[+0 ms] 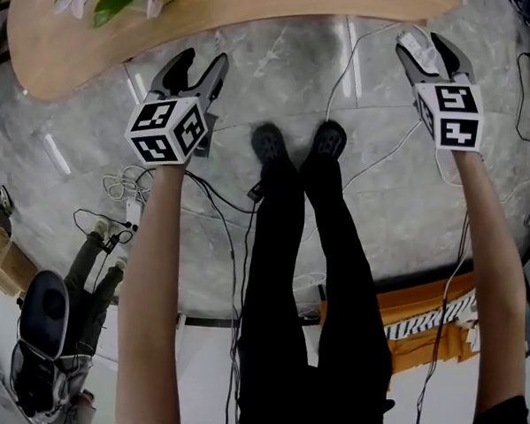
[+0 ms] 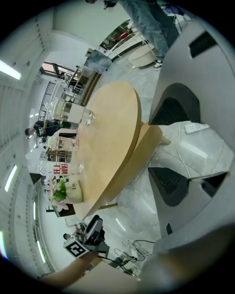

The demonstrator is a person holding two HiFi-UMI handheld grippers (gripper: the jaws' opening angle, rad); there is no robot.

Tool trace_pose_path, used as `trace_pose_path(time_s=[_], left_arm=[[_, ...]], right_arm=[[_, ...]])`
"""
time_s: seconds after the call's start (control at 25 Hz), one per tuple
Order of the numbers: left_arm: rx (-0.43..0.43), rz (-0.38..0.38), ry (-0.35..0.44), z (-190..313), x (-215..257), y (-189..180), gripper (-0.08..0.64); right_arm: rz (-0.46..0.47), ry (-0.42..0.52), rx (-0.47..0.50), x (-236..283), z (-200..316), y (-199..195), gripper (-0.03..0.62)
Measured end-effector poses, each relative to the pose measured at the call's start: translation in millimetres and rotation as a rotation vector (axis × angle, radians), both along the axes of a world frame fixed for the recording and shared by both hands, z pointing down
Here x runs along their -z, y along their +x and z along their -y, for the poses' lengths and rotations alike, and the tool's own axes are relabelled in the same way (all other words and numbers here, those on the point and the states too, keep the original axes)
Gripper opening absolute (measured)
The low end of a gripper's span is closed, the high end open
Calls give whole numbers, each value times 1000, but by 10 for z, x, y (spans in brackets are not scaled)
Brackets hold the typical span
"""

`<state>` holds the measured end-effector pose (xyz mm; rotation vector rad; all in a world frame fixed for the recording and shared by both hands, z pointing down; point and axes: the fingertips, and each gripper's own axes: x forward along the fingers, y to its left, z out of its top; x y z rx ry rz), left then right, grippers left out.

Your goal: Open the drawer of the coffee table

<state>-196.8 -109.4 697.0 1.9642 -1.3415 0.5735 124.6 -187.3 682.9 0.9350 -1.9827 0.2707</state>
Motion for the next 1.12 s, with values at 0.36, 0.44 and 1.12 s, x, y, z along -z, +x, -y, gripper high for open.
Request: trace_pose_path(time_s=[0.36, 0.44, 1.12], left_arm=[[14, 40, 1, 345, -254, -65, 347], [10, 40, 1, 407, -292, -40, 348], [20, 59, 14, 555, -286, 112, 336]], right_arm=[[-29, -9, -43, -237, 330, 39, 252], [-41, -16, -34, -296, 347, 37, 252], [-114, 14, -20, -372, 447, 73, 250]])
